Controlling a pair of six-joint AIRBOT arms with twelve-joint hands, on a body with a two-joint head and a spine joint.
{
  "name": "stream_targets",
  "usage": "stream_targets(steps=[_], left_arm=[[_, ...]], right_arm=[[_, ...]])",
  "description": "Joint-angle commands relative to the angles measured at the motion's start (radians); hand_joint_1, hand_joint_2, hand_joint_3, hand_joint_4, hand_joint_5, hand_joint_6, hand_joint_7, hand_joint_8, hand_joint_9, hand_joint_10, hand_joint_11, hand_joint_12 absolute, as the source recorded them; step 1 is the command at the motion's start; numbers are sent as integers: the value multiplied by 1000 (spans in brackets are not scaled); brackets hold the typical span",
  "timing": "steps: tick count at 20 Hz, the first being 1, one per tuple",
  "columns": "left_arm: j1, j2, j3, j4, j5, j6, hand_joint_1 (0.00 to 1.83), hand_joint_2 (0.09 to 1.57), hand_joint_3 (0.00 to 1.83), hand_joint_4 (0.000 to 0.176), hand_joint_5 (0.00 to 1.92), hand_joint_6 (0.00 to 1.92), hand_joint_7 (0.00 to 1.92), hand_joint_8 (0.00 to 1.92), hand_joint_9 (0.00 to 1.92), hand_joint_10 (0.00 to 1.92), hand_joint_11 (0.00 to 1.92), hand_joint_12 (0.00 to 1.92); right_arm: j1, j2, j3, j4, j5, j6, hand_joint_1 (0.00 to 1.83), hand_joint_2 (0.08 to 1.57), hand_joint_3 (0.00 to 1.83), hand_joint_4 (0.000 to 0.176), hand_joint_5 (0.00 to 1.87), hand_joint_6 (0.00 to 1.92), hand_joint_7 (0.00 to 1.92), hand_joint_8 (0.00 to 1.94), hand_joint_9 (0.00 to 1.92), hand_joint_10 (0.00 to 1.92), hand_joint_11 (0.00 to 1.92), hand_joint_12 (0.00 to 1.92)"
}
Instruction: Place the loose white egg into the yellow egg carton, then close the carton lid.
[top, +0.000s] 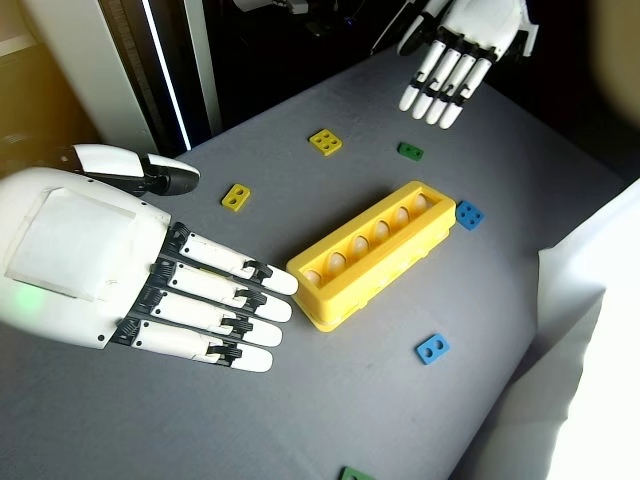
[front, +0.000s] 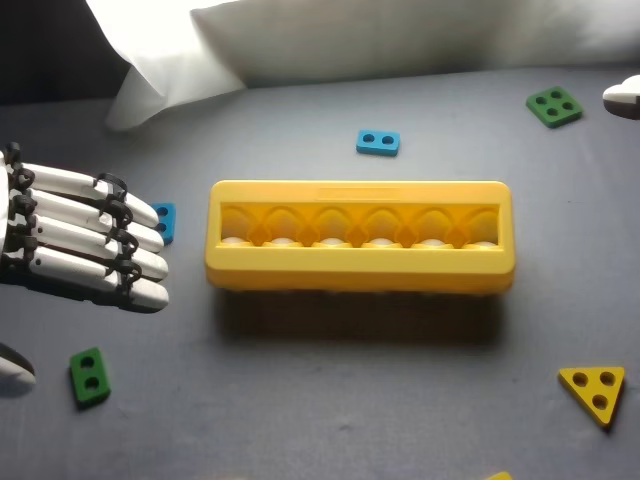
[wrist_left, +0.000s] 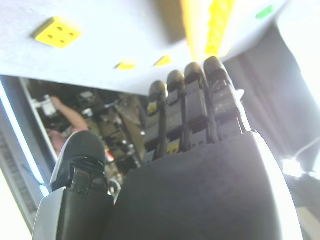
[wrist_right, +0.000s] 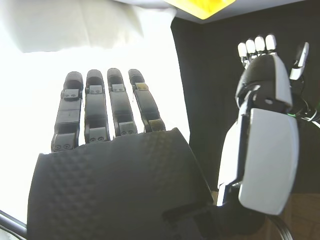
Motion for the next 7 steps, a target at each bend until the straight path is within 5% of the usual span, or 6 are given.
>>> stream_targets(steps=[1,4,7], left_arm=[[-1,15,9,-86,-28,-4,0,1388,0,0,219,3,228,5,186,5,0,347],[-1,14,19,-94,-29,-2,0,1392,0,0,204,0,209,2,155,1,0,254],[-1,13,22,-101,-31,-1,0,1387,0,0,248,2,260,3,201,5,0,368]], right_arm=[[8,13,4,34,81,7,254,920,9,0,33,11,0,0,0,0,0,0],[11,13,4,24,105,7,205,926,6,0,21,2,1,0,0,0,0,0],[11,12,4,-4,116,7,210,923,3,0,12,0,0,0,0,0,0,0]])
